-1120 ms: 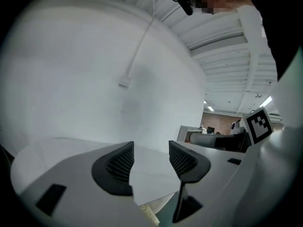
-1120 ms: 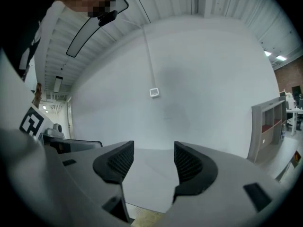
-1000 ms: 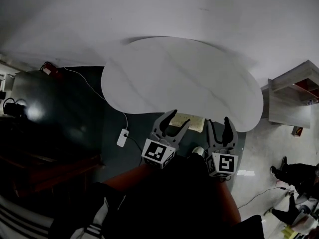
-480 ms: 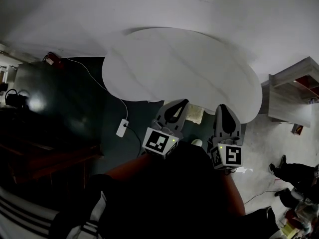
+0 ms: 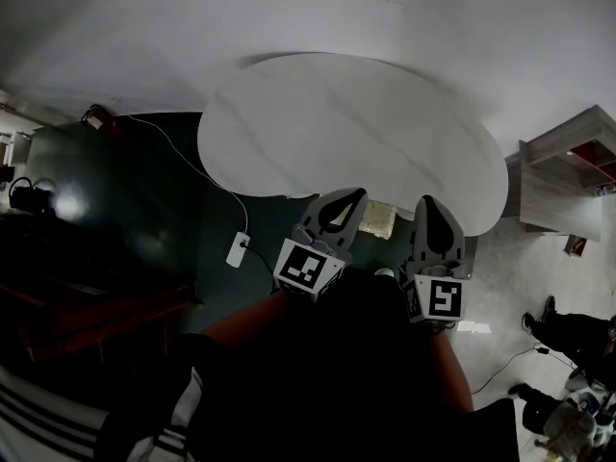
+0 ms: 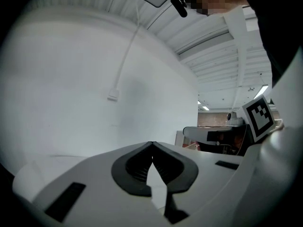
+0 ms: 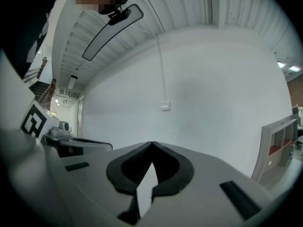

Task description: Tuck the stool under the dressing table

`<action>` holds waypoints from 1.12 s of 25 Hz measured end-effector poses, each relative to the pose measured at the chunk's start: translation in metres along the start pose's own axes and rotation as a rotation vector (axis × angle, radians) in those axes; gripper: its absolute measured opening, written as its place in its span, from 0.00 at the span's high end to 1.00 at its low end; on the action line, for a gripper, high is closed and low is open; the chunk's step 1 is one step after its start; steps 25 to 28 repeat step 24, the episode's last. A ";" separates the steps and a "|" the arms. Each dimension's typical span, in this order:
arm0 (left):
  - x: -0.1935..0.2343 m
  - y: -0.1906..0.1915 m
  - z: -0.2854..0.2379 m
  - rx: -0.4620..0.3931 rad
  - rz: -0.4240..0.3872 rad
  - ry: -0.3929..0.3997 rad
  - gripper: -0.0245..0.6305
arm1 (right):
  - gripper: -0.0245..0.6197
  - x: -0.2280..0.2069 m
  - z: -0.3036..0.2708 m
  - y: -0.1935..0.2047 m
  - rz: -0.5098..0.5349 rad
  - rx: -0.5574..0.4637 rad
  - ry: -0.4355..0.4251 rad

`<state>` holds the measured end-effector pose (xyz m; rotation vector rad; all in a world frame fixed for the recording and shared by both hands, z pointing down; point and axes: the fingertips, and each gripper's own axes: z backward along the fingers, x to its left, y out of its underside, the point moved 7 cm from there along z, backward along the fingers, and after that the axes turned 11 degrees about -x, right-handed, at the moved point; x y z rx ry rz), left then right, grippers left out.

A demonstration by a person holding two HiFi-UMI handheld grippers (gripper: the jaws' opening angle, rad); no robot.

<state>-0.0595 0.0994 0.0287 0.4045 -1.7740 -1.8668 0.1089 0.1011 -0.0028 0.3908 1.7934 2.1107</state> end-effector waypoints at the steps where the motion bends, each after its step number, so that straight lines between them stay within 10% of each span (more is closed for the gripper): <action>1: 0.002 0.000 0.001 -0.007 0.001 0.000 0.94 | 0.90 0.005 0.000 0.003 0.006 0.008 -0.003; 28: 0.032 0.003 0.018 -0.032 0.002 0.061 0.94 | 0.91 0.057 -0.014 0.002 0.026 -0.012 -0.008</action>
